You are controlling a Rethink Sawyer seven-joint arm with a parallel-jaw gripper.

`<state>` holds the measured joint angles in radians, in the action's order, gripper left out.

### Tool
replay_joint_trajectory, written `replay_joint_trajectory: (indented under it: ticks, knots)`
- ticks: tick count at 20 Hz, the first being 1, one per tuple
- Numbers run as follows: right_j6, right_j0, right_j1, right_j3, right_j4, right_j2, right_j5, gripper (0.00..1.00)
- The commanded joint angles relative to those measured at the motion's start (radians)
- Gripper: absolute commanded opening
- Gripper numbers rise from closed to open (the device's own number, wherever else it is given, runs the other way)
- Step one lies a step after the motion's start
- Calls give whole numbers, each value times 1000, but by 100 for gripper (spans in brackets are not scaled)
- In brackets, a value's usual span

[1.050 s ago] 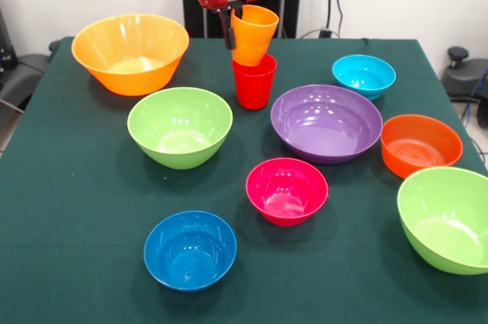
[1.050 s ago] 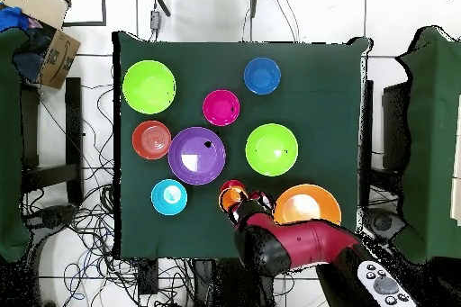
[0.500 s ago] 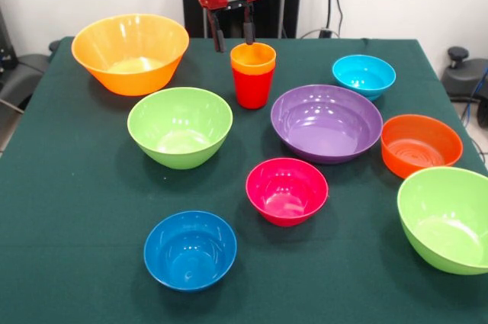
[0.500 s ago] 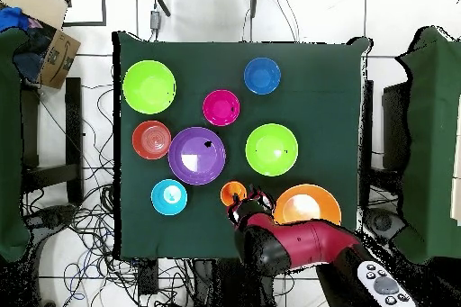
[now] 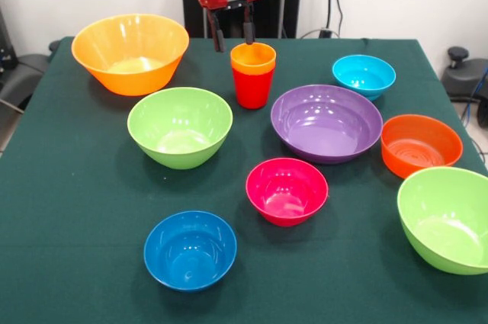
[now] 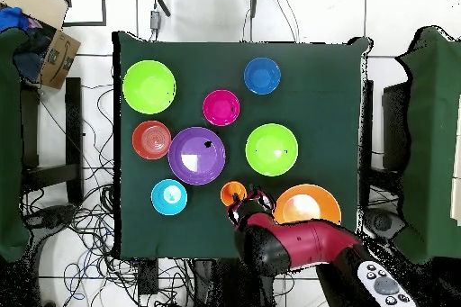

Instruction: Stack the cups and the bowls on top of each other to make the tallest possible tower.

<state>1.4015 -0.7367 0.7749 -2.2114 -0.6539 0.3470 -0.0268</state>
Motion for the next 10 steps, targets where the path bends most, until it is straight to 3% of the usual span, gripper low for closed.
replay_joint_trajectory:
  ticks: [1, 10]
  knots:
    - [108, 56, 19, 3, 67, 51, 167, 100]
    - [137, 186, -28, 108, 149, 0, 239, 100]
